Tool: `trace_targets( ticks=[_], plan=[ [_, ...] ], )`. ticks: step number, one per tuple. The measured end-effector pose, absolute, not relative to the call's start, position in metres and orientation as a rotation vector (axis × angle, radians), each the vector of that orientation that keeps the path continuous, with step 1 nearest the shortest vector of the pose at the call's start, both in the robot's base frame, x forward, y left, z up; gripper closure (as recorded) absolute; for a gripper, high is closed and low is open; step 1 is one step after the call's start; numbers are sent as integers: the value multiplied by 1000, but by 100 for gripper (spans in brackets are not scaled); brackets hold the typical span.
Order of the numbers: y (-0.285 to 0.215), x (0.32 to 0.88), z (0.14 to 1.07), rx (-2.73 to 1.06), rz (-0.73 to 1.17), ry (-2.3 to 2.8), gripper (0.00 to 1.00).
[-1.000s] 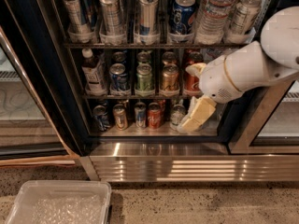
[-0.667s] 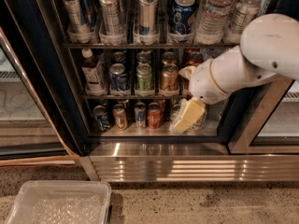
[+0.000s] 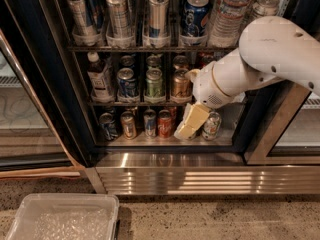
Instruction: Pick blue plastic bottle from middle shelf of fridge
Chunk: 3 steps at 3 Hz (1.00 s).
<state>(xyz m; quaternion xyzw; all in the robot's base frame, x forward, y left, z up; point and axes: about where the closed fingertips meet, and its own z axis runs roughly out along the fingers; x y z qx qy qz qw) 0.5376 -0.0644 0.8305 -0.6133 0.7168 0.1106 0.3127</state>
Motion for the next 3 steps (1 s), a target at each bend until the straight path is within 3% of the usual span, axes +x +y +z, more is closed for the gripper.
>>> trace_targets(
  ticks=[1,3],
  plan=[
    [-52,531,817,-1589,367,1841,0],
    [20,511,803,-1485,445,1703,0]
  ],
)
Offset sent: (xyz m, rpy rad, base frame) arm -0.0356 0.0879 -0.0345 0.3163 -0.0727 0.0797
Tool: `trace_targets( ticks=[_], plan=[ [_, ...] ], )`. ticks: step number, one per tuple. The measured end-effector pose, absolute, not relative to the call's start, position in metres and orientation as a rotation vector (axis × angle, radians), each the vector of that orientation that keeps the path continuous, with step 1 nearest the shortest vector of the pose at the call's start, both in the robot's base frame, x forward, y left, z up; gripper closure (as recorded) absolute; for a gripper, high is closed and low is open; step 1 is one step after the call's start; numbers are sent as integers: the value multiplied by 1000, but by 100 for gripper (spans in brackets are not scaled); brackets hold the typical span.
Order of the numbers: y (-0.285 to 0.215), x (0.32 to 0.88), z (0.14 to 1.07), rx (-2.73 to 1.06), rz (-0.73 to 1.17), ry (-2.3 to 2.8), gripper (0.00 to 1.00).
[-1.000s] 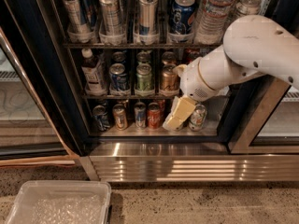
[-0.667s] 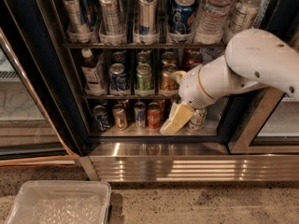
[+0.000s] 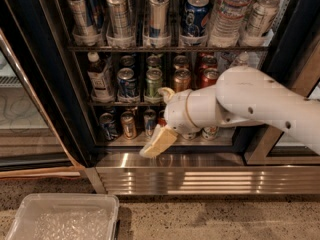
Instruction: Pick blue plastic bottle from middle shelf of fridge
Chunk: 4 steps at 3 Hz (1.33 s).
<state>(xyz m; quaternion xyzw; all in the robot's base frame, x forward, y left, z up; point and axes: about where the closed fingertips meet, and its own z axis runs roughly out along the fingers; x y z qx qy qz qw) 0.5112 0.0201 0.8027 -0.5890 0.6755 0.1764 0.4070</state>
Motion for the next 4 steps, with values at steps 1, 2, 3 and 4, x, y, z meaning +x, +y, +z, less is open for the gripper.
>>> trace_targets(
  ticks=[1,2,3,4],
  plan=[
    [52,523,799,-1418,382,1703,0],
    [81,542,798,-1355,341,1723,0],
    [108,557,795,-1327,337,1731,0],
    [132,566,797,-1304,339,1719,0]
  ],
)
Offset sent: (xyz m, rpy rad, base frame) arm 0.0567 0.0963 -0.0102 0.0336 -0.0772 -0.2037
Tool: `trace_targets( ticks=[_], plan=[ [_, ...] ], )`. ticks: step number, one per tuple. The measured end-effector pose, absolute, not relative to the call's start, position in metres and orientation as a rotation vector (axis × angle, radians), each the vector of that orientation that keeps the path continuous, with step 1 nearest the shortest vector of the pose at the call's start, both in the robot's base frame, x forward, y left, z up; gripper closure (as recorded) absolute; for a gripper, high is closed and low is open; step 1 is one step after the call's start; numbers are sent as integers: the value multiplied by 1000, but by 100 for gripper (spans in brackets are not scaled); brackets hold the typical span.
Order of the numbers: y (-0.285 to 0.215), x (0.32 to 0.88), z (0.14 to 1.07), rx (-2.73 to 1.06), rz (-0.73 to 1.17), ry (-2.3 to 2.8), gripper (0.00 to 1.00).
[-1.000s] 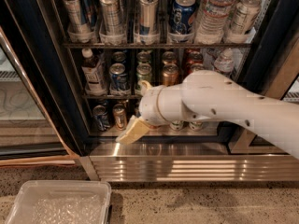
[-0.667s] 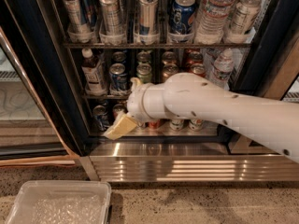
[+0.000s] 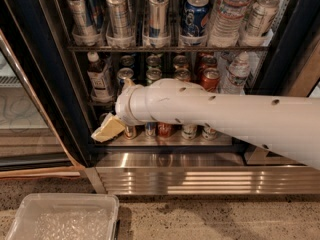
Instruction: Pick blue plastic bottle from middle shelf of fridge
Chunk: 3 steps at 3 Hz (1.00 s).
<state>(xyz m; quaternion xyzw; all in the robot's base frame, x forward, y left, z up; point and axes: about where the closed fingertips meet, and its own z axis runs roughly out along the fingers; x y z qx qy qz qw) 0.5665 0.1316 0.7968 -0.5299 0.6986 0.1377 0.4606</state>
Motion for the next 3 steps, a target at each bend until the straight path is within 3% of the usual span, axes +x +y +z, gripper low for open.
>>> trace_targets(
  ticks=[3],
  plan=[
    [186,608,809,-1239,287,1649,0]
  ],
)
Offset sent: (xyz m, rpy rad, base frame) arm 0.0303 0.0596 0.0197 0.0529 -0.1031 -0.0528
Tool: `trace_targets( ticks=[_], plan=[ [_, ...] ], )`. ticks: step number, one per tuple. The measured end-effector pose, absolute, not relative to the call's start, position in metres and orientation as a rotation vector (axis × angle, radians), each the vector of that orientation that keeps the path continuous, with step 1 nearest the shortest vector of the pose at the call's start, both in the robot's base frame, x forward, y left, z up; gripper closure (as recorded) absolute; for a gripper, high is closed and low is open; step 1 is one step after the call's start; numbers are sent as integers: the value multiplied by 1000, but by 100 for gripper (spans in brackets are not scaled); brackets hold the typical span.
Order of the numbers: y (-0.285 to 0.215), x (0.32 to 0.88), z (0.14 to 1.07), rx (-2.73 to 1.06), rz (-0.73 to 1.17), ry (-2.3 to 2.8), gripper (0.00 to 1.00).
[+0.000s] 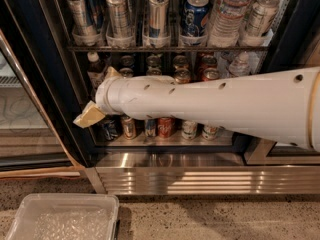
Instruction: Pick blue plastic bottle from middle shelf of fridge
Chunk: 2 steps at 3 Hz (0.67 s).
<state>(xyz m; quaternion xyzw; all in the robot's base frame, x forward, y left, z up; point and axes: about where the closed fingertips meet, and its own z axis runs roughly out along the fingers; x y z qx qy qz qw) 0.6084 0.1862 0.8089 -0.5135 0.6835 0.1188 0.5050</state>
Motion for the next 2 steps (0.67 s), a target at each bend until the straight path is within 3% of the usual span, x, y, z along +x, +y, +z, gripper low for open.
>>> trace_targets(
  ticks=[2],
  plan=[
    [189,610,805,-1178,299,1629,0]
  ],
)
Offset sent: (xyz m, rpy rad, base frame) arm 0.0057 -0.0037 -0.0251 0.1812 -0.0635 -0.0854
